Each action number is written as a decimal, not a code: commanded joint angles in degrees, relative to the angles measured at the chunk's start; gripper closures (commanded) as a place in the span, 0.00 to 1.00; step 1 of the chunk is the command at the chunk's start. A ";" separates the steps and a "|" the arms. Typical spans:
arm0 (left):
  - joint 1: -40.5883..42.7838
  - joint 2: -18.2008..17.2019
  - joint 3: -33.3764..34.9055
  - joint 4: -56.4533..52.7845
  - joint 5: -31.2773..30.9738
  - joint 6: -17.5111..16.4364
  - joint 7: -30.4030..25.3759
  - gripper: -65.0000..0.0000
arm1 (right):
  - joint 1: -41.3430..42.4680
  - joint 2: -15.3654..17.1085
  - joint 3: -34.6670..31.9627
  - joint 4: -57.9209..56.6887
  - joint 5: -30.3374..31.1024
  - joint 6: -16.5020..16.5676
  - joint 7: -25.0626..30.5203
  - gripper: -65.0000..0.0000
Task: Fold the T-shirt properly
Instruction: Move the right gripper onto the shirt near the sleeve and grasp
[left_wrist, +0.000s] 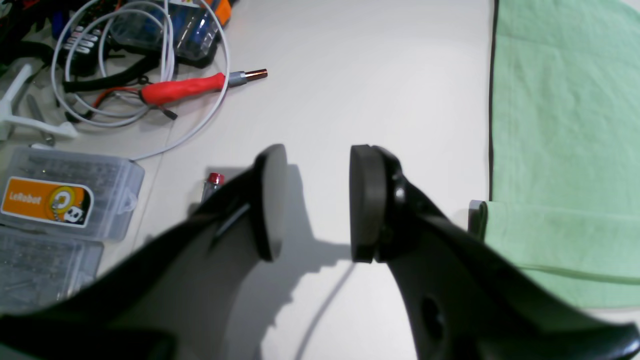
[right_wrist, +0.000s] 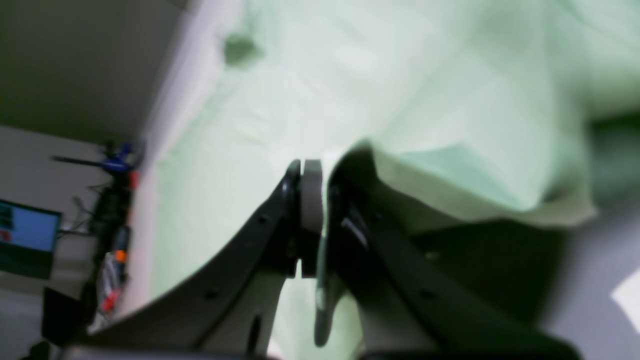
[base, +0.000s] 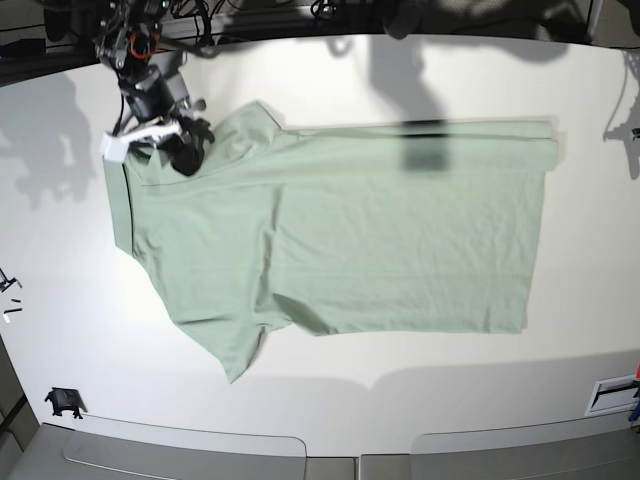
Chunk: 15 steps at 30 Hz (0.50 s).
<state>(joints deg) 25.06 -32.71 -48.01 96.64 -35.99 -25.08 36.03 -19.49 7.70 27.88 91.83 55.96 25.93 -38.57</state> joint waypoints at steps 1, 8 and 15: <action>-0.13 -1.31 -0.61 0.83 -0.70 0.04 -1.33 0.70 | 1.53 0.52 0.22 1.05 0.98 0.92 0.98 1.00; -0.13 -1.31 -0.61 0.83 -0.70 0.04 -1.33 0.70 | 9.11 0.52 0.20 1.05 -7.06 0.90 1.46 1.00; -0.15 -1.31 -0.61 0.83 -0.70 0.04 -1.42 0.70 | 11.89 0.55 -5.29 0.94 -17.79 0.87 6.97 1.00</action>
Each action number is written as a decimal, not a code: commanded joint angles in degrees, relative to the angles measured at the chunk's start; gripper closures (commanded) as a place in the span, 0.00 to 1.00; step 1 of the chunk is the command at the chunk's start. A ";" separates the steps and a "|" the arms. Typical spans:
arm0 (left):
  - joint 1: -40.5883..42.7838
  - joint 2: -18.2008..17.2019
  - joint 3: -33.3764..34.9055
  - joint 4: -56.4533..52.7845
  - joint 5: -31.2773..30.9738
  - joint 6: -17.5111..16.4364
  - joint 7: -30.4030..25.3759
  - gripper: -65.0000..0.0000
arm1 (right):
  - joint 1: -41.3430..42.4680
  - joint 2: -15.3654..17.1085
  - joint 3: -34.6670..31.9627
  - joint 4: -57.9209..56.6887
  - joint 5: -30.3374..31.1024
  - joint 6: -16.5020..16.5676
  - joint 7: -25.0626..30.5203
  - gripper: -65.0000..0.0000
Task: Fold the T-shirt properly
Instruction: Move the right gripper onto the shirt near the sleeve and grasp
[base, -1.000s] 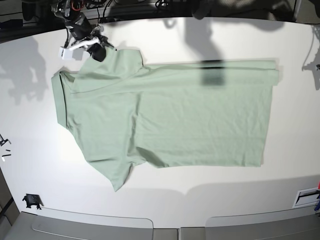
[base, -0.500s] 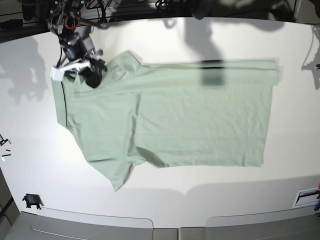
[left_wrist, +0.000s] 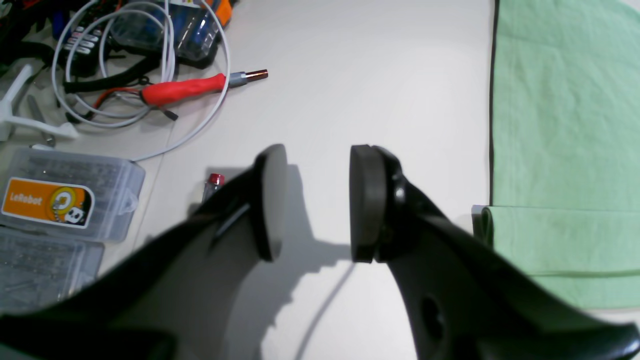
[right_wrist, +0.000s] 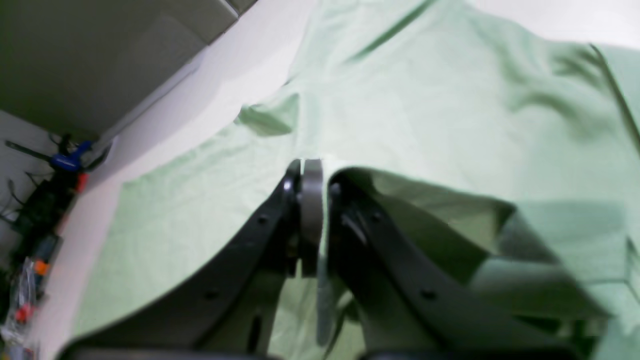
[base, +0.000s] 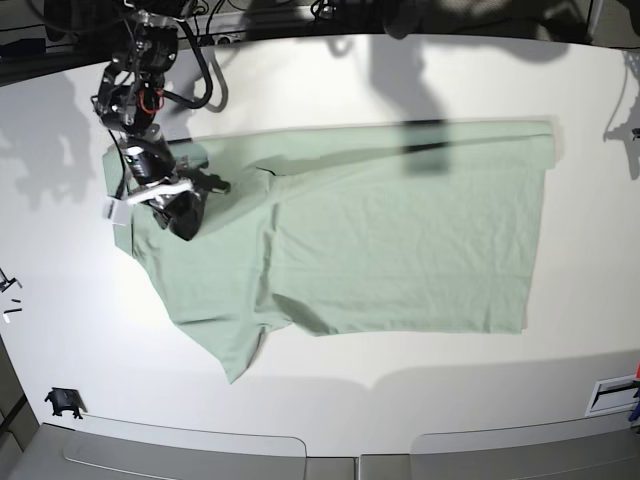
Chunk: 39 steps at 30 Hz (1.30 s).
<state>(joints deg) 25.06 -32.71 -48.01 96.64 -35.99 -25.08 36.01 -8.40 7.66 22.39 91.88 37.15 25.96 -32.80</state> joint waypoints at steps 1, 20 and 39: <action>-0.15 -1.31 -0.61 0.83 -0.70 0.04 -1.53 0.70 | 0.83 0.59 -1.29 0.87 -0.42 0.85 2.10 1.00; -0.13 -1.31 -0.61 0.83 -0.48 0.04 -1.55 0.70 | 5.57 0.59 -13.75 0.85 -19.39 -1.86 7.39 1.00; -0.13 -1.29 -0.61 0.83 -0.13 0.07 -1.09 0.70 | 5.57 0.57 -13.79 0.85 -22.43 -1.86 9.25 0.67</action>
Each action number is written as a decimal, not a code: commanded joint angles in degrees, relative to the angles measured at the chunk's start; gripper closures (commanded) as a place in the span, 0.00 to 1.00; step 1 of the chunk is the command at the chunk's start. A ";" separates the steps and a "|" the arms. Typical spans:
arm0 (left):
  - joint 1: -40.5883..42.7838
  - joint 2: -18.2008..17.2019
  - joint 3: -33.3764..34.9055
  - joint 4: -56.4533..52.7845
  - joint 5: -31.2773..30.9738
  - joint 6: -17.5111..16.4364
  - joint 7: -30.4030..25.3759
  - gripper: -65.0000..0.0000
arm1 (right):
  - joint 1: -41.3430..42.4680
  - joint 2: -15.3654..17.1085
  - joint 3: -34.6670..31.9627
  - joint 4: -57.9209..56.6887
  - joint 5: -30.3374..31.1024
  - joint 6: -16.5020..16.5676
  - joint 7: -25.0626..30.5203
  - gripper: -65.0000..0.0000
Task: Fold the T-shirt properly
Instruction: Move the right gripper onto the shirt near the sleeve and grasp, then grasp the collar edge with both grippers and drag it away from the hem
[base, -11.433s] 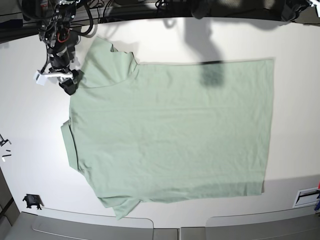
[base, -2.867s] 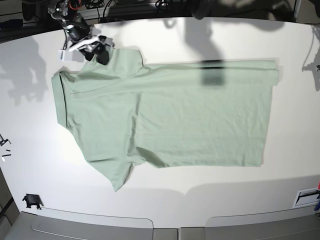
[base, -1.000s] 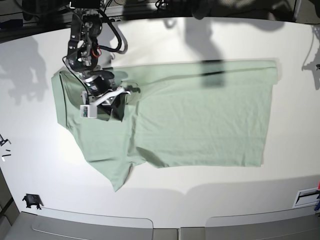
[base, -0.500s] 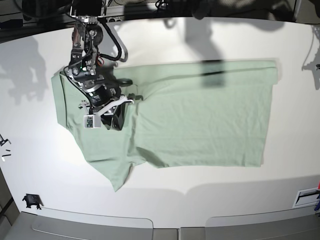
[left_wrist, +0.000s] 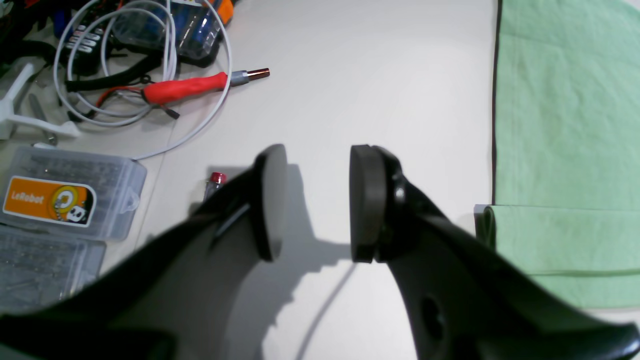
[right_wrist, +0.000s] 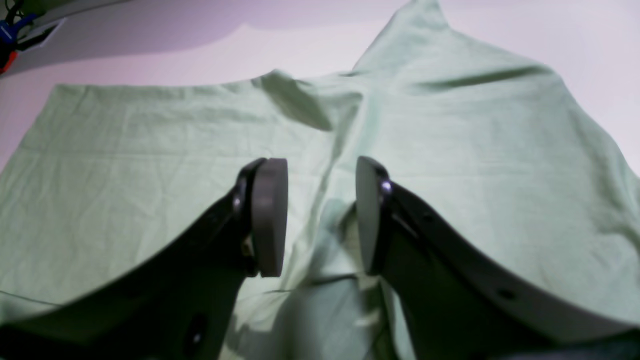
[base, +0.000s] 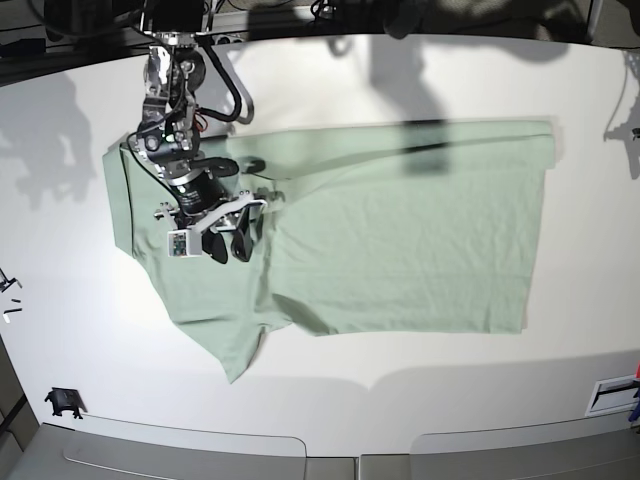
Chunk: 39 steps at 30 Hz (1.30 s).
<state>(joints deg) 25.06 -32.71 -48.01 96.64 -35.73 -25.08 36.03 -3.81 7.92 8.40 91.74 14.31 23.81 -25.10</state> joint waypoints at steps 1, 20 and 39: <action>-0.13 -1.29 -0.61 0.83 -0.61 0.07 -1.14 0.70 | 0.96 0.33 0.20 0.98 0.39 0.28 1.53 0.67; -0.15 -1.29 -0.61 0.83 -1.99 0.04 -3.52 0.70 | 6.71 0.63 2.12 0.98 -7.08 -4.85 -2.12 0.47; -0.39 6.97 8.92 0.76 -5.57 -1.49 -4.79 1.00 | 2.58 7.34 15.04 1.01 2.82 1.38 -10.97 1.00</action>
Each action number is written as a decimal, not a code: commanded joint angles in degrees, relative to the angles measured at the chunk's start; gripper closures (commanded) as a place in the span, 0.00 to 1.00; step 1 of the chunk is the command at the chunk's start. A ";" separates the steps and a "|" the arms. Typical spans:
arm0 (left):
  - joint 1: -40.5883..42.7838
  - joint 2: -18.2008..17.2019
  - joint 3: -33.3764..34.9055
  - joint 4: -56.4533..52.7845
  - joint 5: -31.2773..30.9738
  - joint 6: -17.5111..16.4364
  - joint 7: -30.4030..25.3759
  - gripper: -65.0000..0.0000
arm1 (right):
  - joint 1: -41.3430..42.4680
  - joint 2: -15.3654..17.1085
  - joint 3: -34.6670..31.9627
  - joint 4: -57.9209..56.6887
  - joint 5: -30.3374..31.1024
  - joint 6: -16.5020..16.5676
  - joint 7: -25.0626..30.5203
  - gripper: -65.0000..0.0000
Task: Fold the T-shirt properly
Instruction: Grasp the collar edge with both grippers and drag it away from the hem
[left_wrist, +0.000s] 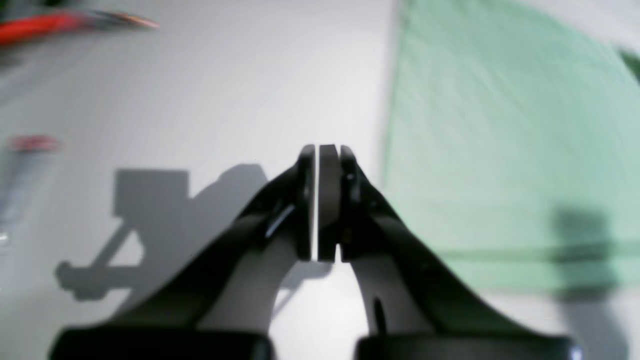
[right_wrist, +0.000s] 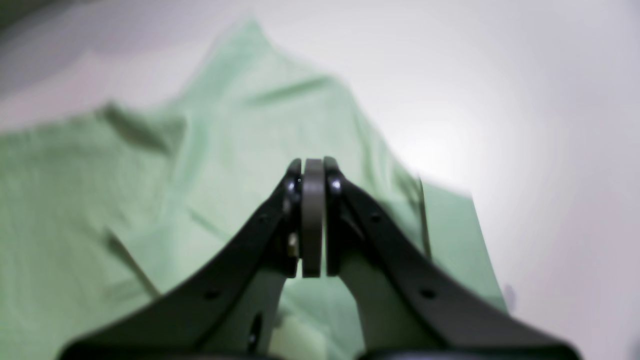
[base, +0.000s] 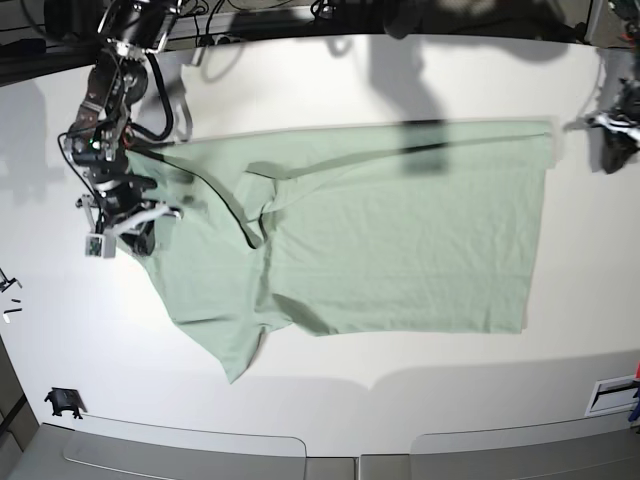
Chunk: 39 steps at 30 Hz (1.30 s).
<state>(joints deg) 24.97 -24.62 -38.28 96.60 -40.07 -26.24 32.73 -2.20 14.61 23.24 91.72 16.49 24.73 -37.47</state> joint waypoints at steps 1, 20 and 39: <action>-0.63 -1.14 2.16 0.83 1.36 -0.33 -2.14 1.00 | -0.37 1.29 -0.63 1.03 0.48 0.46 1.44 1.00; -8.94 -0.96 21.29 -20.04 18.97 6.58 -4.11 1.00 | -9.16 2.84 -6.12 -12.41 -7.30 -3.76 6.64 1.00; -0.02 -0.98 20.96 -16.76 14.08 4.83 2.82 1.00 | -23.06 7.72 -5.97 -10.05 -1.49 -3.58 2.93 1.00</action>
<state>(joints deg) 23.05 -25.43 -17.74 81.06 -31.11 -23.66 26.33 -23.68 21.96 17.43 82.59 19.55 22.24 -26.57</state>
